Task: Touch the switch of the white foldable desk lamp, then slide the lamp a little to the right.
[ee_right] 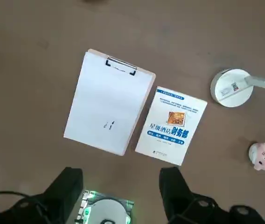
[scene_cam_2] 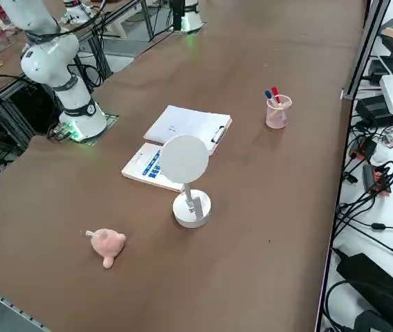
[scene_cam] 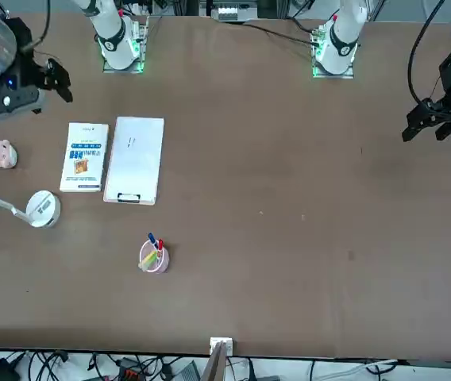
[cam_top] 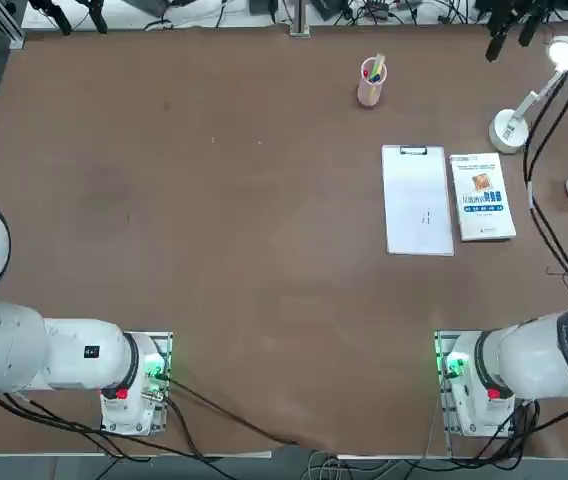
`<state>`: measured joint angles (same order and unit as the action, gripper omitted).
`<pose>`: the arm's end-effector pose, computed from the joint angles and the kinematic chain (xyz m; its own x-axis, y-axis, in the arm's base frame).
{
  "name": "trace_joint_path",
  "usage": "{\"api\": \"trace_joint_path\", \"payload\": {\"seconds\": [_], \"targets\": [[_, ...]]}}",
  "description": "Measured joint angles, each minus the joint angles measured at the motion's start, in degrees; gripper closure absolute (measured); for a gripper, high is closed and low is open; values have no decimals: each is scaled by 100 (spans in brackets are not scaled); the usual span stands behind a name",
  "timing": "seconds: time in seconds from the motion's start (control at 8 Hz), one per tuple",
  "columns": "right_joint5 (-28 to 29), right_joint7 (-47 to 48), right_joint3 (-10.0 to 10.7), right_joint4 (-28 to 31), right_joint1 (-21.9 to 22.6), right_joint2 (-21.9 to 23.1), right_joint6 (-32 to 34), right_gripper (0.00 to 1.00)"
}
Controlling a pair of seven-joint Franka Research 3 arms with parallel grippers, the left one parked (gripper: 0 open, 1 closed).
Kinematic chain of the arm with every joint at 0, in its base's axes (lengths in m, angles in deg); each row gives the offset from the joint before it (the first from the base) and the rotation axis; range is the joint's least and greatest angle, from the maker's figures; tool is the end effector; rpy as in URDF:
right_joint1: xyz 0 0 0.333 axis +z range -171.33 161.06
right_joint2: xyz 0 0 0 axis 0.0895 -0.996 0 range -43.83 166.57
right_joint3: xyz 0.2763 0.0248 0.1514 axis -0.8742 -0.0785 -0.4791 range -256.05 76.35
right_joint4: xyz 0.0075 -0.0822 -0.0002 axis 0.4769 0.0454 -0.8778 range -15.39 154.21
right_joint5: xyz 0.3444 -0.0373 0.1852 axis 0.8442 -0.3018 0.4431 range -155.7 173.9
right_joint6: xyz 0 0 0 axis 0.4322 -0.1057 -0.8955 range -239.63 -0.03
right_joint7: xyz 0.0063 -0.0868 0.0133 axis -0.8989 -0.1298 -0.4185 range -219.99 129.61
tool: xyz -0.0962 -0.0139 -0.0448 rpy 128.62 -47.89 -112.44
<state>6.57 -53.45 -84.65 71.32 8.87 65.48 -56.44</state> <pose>0.5107 0.0720 0.6234 0.9480 0.2866 -0.1382 0.2917 -0.9563 0.0180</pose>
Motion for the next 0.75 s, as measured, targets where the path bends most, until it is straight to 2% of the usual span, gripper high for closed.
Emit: {"api": "trace_joint_path", "payload": {"seconds": [0.38,0.5,0.75], "targets": [[176,850,-27,20,-270,99,-217,0],[186,1066,-186,21,-437,142,-325,0],[193,1147,-896,10,-1113,189,-427,0]]}}
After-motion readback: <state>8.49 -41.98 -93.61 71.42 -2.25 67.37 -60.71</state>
